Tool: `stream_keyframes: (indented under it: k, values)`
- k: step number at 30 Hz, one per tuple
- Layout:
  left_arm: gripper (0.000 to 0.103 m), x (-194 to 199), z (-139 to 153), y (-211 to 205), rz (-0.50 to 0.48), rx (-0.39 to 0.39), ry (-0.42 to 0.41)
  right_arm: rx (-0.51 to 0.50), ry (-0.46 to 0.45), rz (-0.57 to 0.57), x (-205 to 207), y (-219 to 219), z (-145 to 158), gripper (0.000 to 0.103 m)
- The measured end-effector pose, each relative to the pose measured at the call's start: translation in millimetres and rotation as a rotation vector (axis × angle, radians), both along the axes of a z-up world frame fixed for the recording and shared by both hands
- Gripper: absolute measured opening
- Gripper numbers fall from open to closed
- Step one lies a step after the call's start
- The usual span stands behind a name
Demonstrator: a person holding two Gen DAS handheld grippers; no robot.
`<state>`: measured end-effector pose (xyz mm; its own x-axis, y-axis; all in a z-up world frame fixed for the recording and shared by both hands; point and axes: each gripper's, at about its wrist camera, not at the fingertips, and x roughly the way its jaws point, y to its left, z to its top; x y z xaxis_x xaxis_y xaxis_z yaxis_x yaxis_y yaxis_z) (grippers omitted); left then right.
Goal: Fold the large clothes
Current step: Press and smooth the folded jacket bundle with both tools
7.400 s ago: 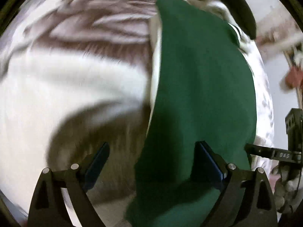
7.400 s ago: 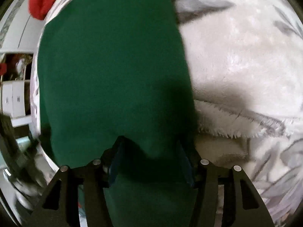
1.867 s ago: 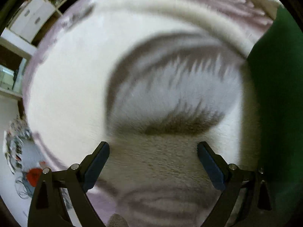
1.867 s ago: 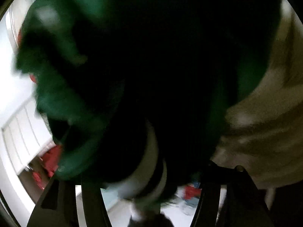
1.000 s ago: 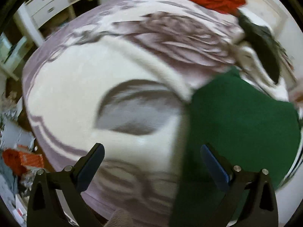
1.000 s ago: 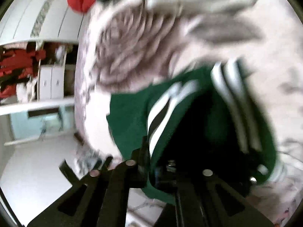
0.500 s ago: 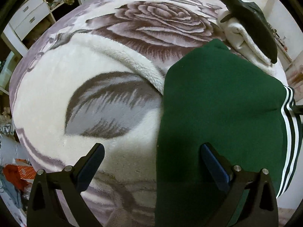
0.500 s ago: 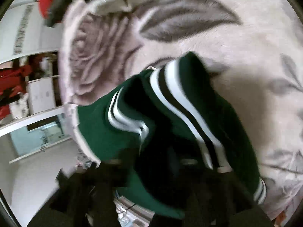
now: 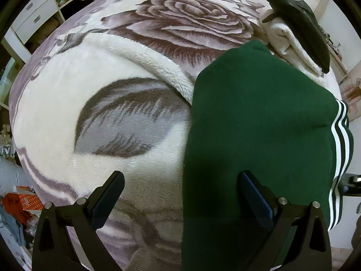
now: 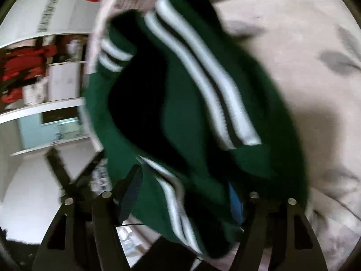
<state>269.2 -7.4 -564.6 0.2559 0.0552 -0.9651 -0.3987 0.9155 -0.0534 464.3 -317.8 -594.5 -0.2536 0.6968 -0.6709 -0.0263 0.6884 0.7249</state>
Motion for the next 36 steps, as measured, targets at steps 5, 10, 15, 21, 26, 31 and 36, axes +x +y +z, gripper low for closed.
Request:
stream_keyframes:
  k: [5,10,15,21,26,31,36]
  values:
    - [0.103,0.4,-0.7,-0.2,0.010,0.004,0.005,0.086,-0.019,0.022,-3.4,22.3,-3.1,0.036]
    - [0.103,-1.0,18.8,-10.7,-0.017,0.049,0.005,0.014,0.007,-0.140,-14.2,34.7,15.5,0.012]
    - [0.103,-4.6,50.5,-25.5,-0.048,-0.021,-0.037,0.127,-0.060,-0.259,-39.5,-0.1,119.0,0.011]
    - [0.103,17.9,57.2,-41.8,-0.077,-0.097,-0.081,-0.003,-0.064,-0.376,-32.0,-69.4,140.7,0.011]
    - [0.103,39.0,28.9,-55.6,-0.120,-0.153,-0.063,-0.230,-0.020,-0.369,5.8,-83.3,42.5,0.011]
    - [0.103,44.5,2.1,-59.6,-0.153,-0.171,-0.033,-0.316,0.055,-0.320,21.7,-70.3,-54.8,0.013]
    - [0.103,40.3,8.8,-57.0,-0.160,-0.158,-0.033,-0.296,0.099,-0.273,19.9,-72.8,-38.2,0.026]
